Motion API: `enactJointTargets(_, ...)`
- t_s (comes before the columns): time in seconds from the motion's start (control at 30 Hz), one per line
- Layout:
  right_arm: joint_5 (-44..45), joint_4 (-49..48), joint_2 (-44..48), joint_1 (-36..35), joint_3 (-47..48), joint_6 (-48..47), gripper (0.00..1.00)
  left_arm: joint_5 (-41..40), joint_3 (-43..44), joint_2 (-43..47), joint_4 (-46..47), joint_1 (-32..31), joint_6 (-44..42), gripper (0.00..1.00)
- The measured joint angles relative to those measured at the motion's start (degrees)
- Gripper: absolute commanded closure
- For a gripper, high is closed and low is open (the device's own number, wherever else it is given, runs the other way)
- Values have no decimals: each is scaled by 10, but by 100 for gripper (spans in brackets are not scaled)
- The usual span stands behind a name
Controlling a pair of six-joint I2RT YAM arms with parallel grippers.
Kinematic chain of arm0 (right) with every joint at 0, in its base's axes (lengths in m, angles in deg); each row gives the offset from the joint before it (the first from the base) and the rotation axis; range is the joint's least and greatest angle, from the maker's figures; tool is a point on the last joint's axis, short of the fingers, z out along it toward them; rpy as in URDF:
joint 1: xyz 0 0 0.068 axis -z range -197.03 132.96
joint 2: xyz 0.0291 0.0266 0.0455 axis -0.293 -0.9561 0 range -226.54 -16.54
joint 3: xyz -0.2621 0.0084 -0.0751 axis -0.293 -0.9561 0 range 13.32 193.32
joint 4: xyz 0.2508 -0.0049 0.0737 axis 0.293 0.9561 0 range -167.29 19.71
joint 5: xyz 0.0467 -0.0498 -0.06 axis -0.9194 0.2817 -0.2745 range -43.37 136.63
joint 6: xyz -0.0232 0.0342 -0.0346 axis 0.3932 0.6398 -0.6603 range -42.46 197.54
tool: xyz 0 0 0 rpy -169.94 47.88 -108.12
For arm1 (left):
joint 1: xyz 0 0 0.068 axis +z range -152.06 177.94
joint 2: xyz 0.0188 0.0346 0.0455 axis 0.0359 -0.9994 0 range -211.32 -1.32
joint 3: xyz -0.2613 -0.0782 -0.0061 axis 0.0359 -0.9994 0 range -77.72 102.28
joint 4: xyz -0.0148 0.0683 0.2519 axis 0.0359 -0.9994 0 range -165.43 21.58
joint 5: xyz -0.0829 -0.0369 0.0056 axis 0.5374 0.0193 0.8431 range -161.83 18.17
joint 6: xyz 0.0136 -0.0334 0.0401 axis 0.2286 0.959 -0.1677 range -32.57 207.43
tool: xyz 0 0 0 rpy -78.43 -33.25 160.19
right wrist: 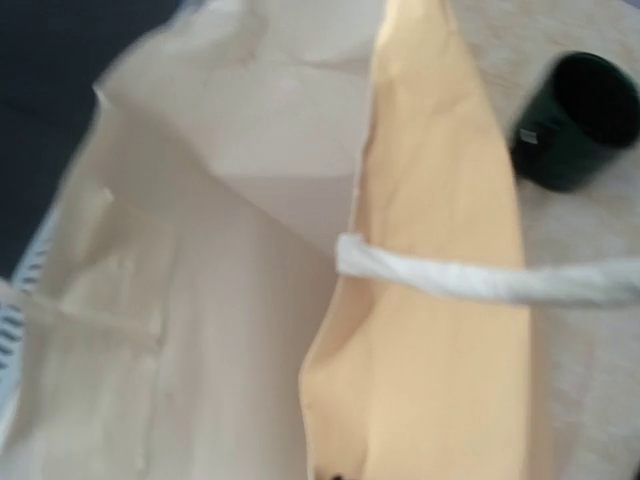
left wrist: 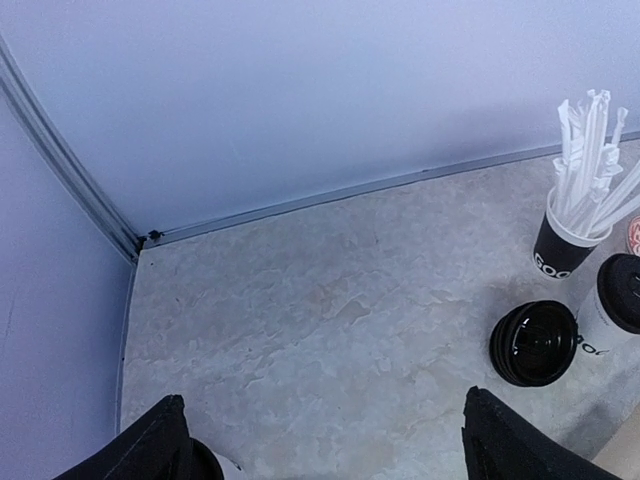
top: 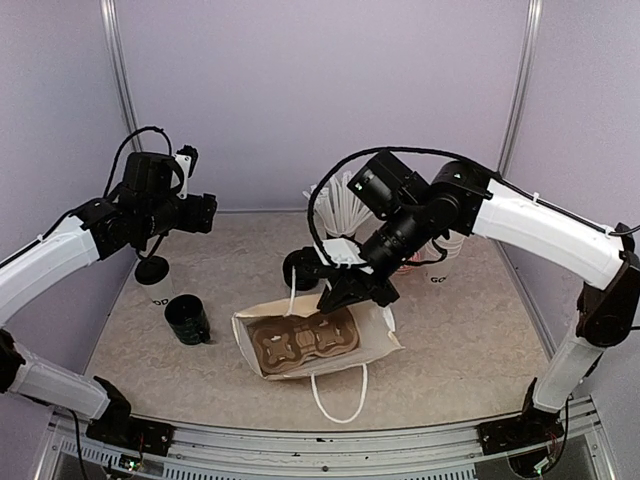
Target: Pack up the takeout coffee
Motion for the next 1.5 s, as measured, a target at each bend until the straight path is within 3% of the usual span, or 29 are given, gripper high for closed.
enactJointTargets(0.67,-28,44,33,-35,-38,23,100,13,0,-24,-5,24,4,10)
enactJointTargets(0.9,-30,51,-23,-21,96,54,100,47,9,-43,-31,24,4,11)
enactJointTargets(1.1,-56,66,-133,23,205,62,100,72,10,-47,-48,24,3,11)
enactJointTargets(1.3,-69,76,-215,42,259,74,100,74,12,-47,-68,25,1,11)
enactJointTargets(1.5,-71,71,-225,42,299,89,100,74,12,-47,-72,34,0,11)
